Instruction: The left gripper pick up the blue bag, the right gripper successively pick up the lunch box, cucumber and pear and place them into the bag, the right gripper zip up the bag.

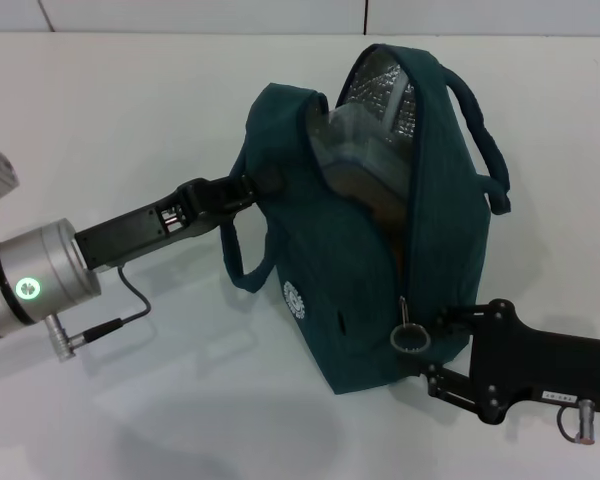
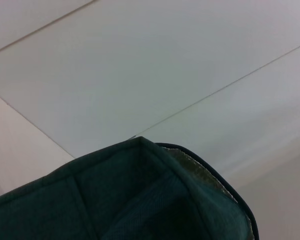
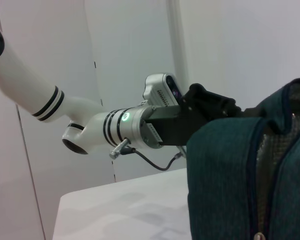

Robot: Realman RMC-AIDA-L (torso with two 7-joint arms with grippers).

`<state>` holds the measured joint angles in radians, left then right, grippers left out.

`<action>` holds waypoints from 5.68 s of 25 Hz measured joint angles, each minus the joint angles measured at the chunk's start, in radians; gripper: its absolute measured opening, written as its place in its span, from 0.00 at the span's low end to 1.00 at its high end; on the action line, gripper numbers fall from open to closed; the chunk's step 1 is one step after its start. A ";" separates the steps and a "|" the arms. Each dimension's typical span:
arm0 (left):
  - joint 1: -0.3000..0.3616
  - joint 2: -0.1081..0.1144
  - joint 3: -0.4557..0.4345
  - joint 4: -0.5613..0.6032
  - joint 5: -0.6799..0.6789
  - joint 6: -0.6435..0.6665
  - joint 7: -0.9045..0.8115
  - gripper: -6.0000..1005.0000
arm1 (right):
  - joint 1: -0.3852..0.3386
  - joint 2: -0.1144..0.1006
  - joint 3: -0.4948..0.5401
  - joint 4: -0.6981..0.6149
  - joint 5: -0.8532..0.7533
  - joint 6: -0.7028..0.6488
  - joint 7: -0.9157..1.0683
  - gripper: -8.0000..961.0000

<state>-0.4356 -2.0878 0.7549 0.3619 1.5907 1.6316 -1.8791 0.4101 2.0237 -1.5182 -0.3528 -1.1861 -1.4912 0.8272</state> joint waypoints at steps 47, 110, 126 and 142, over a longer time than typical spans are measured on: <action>0.029 -0.001 -0.005 0.000 -0.034 0.024 0.084 0.22 | -0.107 -0.031 0.112 -0.094 0.003 -0.115 0.007 0.02; 0.021 0.000 -0.005 -0.003 -0.077 0.008 0.089 0.22 | -0.050 -0.011 0.113 -0.036 -0.060 0.017 0.031 0.10; 0.025 -0.001 -0.005 -0.003 -0.077 0.011 0.089 0.22 | -0.059 -0.011 0.123 -0.037 -0.055 0.007 0.032 0.10; 0.021 0.000 -0.005 -0.003 -0.077 0.010 0.089 0.22 | -0.073 -0.013 0.126 -0.040 -0.053 -0.006 0.027 0.10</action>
<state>-0.4144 -2.0882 0.7500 0.3590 1.5141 1.6419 -1.7902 0.3373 2.0105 -1.3918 -0.3931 -1.2394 -1.4970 0.8543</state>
